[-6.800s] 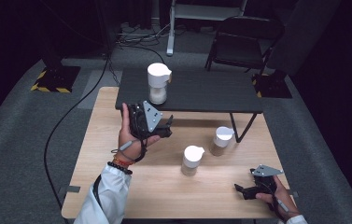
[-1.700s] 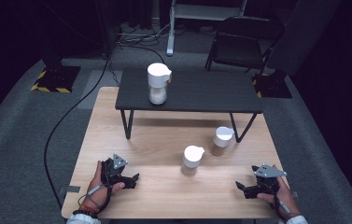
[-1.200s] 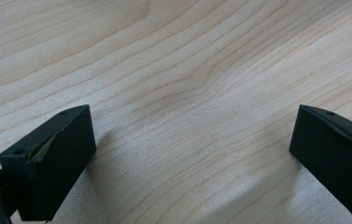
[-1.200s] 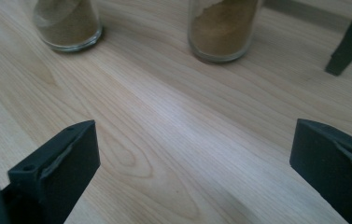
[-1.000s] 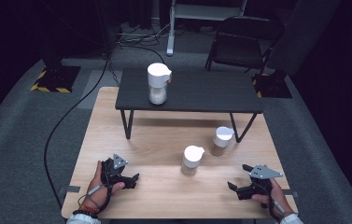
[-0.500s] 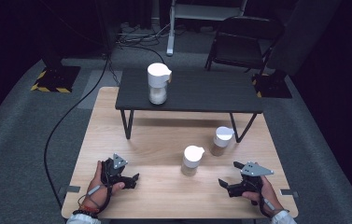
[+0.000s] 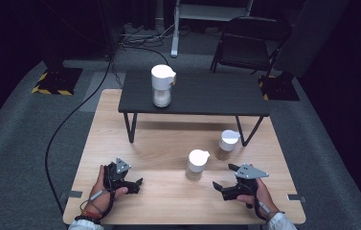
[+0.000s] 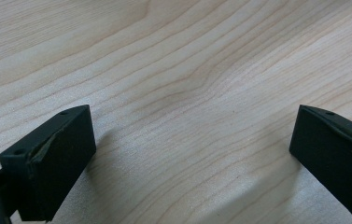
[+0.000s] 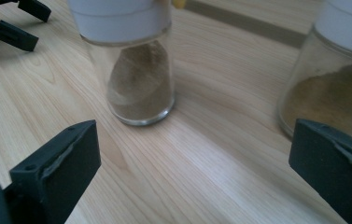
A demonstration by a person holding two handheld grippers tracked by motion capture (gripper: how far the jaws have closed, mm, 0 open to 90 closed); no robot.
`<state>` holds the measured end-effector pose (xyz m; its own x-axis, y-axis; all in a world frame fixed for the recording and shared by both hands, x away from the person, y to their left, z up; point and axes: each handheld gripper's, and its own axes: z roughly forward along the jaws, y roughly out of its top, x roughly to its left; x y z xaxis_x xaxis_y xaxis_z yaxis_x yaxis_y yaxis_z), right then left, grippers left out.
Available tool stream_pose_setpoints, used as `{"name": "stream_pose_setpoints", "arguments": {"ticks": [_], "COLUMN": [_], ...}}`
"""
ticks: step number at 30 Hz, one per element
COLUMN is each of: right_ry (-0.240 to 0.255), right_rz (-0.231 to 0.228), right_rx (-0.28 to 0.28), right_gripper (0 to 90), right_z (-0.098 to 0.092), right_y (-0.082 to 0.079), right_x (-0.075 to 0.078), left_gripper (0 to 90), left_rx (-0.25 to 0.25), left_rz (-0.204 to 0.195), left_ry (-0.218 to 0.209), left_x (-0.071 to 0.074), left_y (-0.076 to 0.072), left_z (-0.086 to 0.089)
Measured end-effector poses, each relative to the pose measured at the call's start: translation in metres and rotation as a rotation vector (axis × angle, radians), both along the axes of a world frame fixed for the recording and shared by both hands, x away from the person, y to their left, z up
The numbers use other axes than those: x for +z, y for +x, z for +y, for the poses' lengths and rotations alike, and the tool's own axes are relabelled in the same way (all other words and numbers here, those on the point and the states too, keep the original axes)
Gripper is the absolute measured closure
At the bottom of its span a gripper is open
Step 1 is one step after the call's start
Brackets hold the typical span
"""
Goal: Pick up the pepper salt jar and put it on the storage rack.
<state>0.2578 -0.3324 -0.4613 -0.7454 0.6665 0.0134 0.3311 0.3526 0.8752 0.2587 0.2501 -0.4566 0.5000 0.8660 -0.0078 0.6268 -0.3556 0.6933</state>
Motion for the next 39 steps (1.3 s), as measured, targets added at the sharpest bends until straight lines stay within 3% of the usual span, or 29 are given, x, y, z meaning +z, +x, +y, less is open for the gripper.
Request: {"name": "stream_pose_setpoints", "arguments": {"ticks": [24,39], "right_ry": [0.005,0.023], "right_rz": [-0.003,0.012], "right_rx": [0.028,0.056], "right_gripper": [2.0,2.3], "right_z": [0.032,0.055], "right_y": [0.016,0.024], "right_x": [0.000,-0.012], "left_gripper": [0.2,0.2], "left_rx": [0.000,-0.001], "left_rz": [-0.001,-0.001], "left_ry": [0.001,0.001], "left_x": [0.000,0.000], "left_y": [0.000,0.000], "left_z": [0.000,0.000]}}
